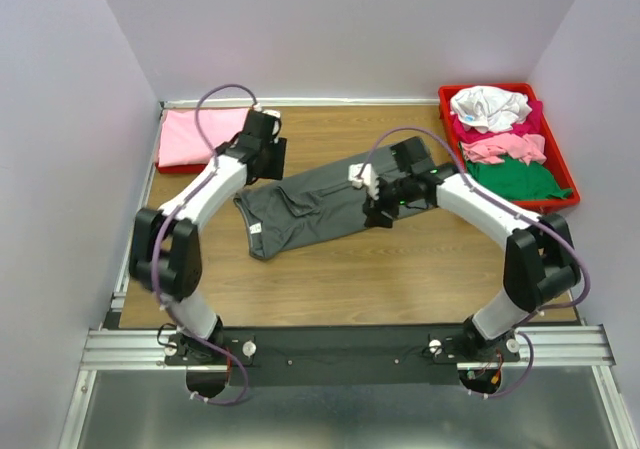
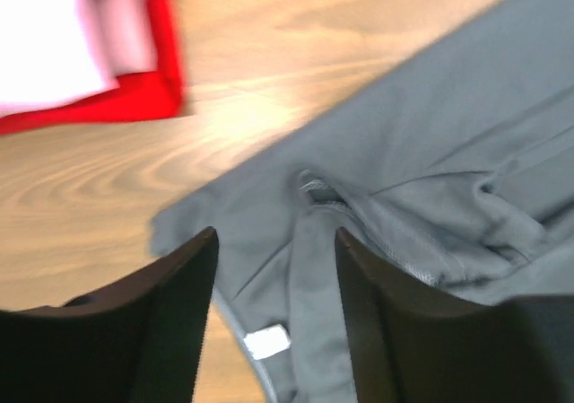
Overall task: Fold and stack the t-shirts
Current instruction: Fold the tshirt
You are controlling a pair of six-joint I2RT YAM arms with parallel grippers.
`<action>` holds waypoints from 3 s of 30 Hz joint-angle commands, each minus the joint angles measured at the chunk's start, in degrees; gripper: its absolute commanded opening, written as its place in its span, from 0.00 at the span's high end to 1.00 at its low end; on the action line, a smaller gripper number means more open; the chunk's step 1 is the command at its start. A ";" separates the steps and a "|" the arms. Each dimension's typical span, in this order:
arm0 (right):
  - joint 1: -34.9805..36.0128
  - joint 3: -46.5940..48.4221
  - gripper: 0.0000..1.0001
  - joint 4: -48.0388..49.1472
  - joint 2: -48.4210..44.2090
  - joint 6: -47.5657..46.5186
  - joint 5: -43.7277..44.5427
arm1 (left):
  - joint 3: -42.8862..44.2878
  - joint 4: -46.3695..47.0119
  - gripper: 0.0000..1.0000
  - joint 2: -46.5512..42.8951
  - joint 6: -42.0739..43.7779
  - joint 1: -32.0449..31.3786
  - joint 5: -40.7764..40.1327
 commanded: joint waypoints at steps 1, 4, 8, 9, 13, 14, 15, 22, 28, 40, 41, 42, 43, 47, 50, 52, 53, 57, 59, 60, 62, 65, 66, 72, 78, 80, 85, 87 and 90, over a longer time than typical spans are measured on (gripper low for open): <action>11.59 6.33 0.34 1.00 3.69 -2.14 11.40 | -6.37 5.81 0.23 -13.83 -5.76 2.98 -0.60; 16.97 10.73 0.34 3.02 8.61 1.10 18.08 | -16.18 9.42 0.21 -25.69 -9.10 6.14 5.21; 20.68 19.96 0.38 4.96 19.68 9.18 22.83 | -26.06 13.39 0.21 -41.42 -10.25 11.15 6.73; 20.86 24.85 0.41 5.13 21.61 11.11 25.19 | -27.47 13.65 0.21 -47.11 -10.34 11.24 6.03; 21.30 33.15 0.45 5.13 28.39 18.59 27.58 | -36.24 17.77 0.19 -59.45 -9.12 11.33 6.89; 21.91 34.12 0.45 5.13 29.36 21.04 28.37 | -37.40 19.18 0.18 -61.29 -8.68 11.33 7.25; 22.26 34.82 0.45 5.13 31.11 21.59 30.20 | -38.37 19.71 0.18 -64.27 -8.67 11.33 7.43; 24.11 34.31 0.48 5.05 33.24 21.07 31.54 | -39.34 20.59 0.17 -65.89 -8.06 11.33 7.78; 25.25 36.31 0.50 5.13 34.55 22.56 33.02 | -39.17 20.60 0.17 -65.80 -7.97 11.33 8.22; 26.31 40.72 0.46 7.33 40.88 25.37 45.51 | -39.35 20.86 0.17 -66.06 -8.14 11.33 8.39; 26.31 40.72 0.47 7.42 40.88 25.28 46.03 | -39.35 20.77 0.17 -66.15 -8.14 11.33 8.40; 26.31 40.37 0.47 7.51 40.71 25.11 46.56 | -39.35 20.77 0.17 -66.23 -8.15 11.33 8.40; 26.39 40.28 0.47 7.77 40.10 25.02 47.35 | -39.35 20.86 0.17 -66.24 -8.15 11.33 8.48; 26.31 39.58 0.47 8.39 38.52 24.06 49.47 | -39.43 20.86 0.17 -66.24 -8.14 11.33 8.48; 26.39 39.40 0.48 8.65 37.81 23.53 50.61 | -39.52 20.95 0.17 -66.15 -8.15 11.33 8.48; 26.39 39.14 0.48 8.83 37.37 23.18 51.22 | -39.52 20.95 0.17 -66.15 -8.06 11.33 8.48; 26.40 39.05 0.48 8.91 37.28 23.09 51.40 | -39.52 20.86 0.17 -66.23 -8.06 11.33 8.57; 26.31 39.05 0.48 9.00 36.23 22.38 52.45 | -39.52 20.86 0.17 -66.06 -7.97 11.33 8.48; 26.31 39.22 0.48 9.00 35.87 22.03 52.72 | -39.43 20.86 0.17 -65.97 -7.97 11.33 8.48; 26.22 39.31 0.48 9.09 35.61 21.77 53.24 | -39.35 20.86 0.17 -65.88 -8.06 11.33 8.40; 26.22 39.40 0.48 9.18 35.43 21.50 53.68 | -39.35 20.86 0.17 -65.88 -8.06 11.33 8.40; 25.87 39.66 0.48 9.18 35.52 20.89 54.39 | -39.43 20.86 0.17 -65.88 -7.97 11.33 8.40; 25.43 39.75 0.48 9.18 35.61 20.80 54.56 | -39.43 20.69 0.17 -65.88 -7.97 11.33 8.31; 23.06 40.19 0.48 9.27 36.31 20.19 55.62 | -39.35 20.68 0.17 -65.88 -7.97 11.33 8.13; 20.69 40.63 0.48 9.27 36.58 20.10 55.53 | -39.35 20.68 0.17 -65.62 -7.97 11.33 8.13; 20.33 40.81 0.48 9.27 36.40 20.19 55.44 | -39.35 20.68 0.17 -65.53 -7.97 11.33 8.22; 19.28 40.64 0.48 9.09 34.13 20.71 52.48 | -39.52 20.77 0.17 -65.62 -7.97 11.33 8.13; 19.28 39.32 0.46 8.57 31.84 20.80 47.04 | -39.52 20.86 0.17 -65.62 -7.88 11.33 8.22; 19.28 38.70 0.44 4.18 28.68 20.97 33.15 | -39.43 20.95 0.17 -65.44 -8.06 11.33 8.39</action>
